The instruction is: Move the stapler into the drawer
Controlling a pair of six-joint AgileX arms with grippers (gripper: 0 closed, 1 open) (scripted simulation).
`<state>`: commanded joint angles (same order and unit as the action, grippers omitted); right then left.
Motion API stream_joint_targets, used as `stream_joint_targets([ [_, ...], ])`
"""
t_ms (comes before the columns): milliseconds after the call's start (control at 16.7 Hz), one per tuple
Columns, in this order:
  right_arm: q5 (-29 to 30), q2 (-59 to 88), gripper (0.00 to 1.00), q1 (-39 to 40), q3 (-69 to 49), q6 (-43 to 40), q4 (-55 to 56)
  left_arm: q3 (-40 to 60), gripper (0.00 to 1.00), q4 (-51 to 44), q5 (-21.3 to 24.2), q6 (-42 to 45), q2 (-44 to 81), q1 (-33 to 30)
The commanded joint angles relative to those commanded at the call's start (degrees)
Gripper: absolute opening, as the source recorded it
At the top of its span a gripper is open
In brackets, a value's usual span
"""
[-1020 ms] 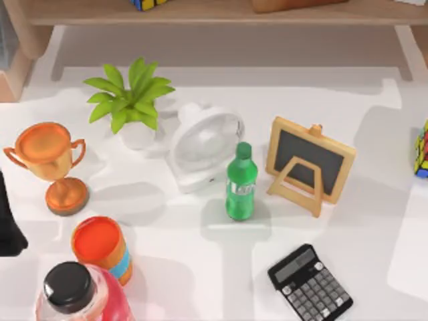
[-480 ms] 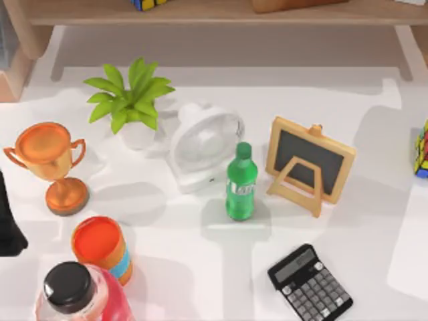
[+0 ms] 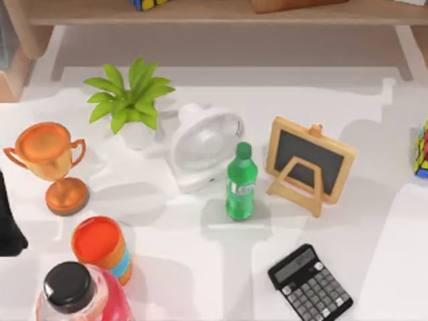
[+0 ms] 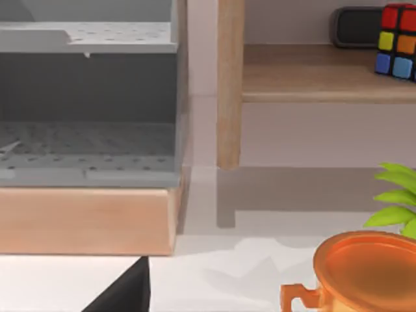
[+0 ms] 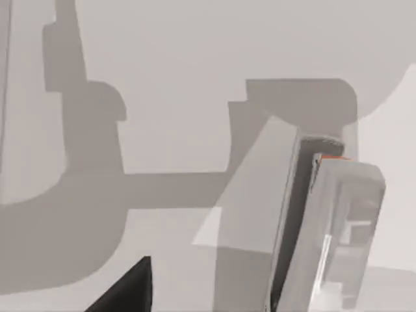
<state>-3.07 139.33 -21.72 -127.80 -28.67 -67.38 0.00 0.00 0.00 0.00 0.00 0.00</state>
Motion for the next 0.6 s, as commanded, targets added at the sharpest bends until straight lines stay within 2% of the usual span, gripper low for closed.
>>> stream_joint_targets([
  [300,-5.5,-13.2,1.00,-3.5,16.8,-11.5,24.1,0.0,1.00,0.0,0.0,0.0,0.0,0.0],
  [600,-11.1,-25.2,1.00,-12.4,36.2,-23.8,54.2,0.0,1.00,0.0,0.0,0.0,0.0,0.0],
])
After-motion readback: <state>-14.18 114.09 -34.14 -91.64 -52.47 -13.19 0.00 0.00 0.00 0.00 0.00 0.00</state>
